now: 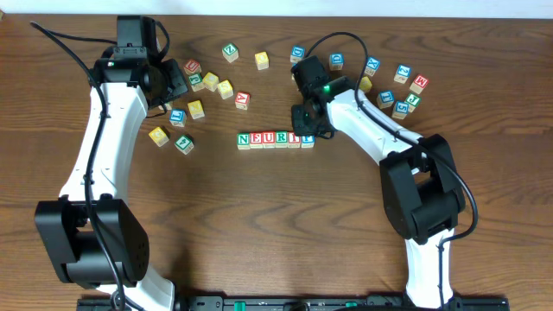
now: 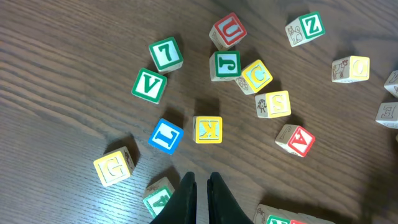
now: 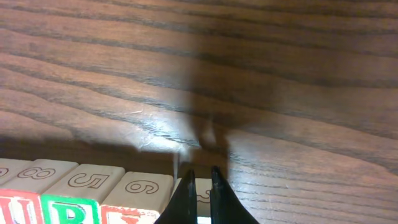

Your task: Spell out NEURIPS

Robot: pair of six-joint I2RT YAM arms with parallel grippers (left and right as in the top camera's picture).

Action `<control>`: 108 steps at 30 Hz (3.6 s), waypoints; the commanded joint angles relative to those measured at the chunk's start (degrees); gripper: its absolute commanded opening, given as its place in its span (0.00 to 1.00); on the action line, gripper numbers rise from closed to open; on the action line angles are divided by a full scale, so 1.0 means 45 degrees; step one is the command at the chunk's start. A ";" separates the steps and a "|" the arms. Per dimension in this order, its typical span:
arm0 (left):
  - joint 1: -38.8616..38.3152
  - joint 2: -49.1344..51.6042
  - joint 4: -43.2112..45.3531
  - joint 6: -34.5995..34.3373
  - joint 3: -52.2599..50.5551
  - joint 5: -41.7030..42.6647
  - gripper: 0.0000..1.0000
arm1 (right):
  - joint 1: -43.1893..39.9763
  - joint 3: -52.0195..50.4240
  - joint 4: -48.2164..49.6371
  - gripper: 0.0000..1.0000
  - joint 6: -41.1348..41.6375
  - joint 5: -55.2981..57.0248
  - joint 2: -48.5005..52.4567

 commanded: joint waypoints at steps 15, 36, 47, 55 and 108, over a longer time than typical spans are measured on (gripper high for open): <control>0.0015 0.0117 -0.0005 0.0019 -0.0102 -0.0204 0.08 | -0.0568 0.0175 -0.0631 0.06 -0.0058 0.0141 -0.0427; 0.0015 0.0117 0.0000 0.0019 -0.0102 -0.0204 0.08 | -0.0321 0.0175 -0.2118 0.06 -0.0058 -0.0690 -0.0427; 0.0015 0.0117 0.0000 0.0019 -0.0102 -0.0204 0.08 | -0.0189 0.0180 -0.1977 0.01 -0.0063 -0.0627 -0.0432; 0.0015 0.0117 0.0000 0.0019 -0.0102 -0.0209 0.09 | -0.0612 0.0529 -0.2011 0.03 -0.0155 0.0010 -0.1365; 0.0015 0.0117 -0.0044 0.0024 -0.0102 -0.0209 0.08 | -0.4731 -0.1428 -0.2531 0.02 -0.0544 0.0607 -0.1336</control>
